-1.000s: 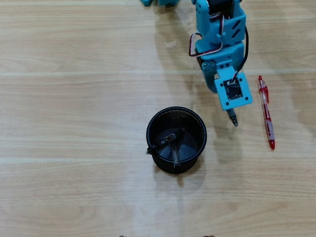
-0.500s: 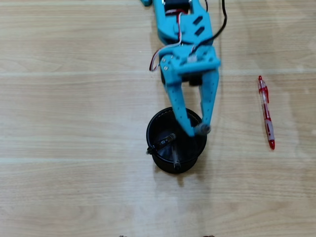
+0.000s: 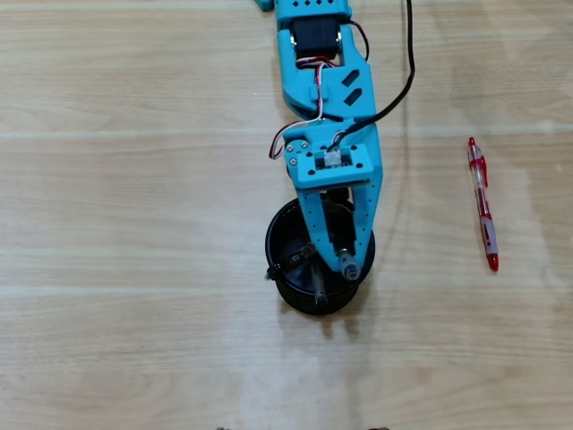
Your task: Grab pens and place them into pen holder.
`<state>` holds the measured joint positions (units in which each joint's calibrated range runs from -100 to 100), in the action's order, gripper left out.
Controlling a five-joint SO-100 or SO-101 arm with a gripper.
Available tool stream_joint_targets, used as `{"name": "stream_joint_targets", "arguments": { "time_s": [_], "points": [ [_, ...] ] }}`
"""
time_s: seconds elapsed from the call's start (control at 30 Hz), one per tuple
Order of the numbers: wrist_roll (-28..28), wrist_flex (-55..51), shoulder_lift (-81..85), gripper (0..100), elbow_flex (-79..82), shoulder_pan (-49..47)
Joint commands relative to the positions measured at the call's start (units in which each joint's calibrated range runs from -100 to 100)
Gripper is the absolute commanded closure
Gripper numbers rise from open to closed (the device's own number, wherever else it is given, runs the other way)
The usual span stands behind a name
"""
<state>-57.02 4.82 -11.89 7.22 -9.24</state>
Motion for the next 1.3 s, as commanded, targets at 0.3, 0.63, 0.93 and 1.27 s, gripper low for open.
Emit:
{"name": "stream_joint_targets", "arguments": {
  "time_s": [0.3, 0.63, 0.93, 1.27],
  "points": [
    [4.7, 1.2, 1.6, 92, -1.0, 1.2],
    [12.2, -23.8, 7.7, 86, -4.9, -12.4],
    [-4.2, -72.2, -15.8, 75, -37.8, -30.5],
    [-9.1, -64.3, -36.1, 75, -55.6, -35.2]
  ]
}}
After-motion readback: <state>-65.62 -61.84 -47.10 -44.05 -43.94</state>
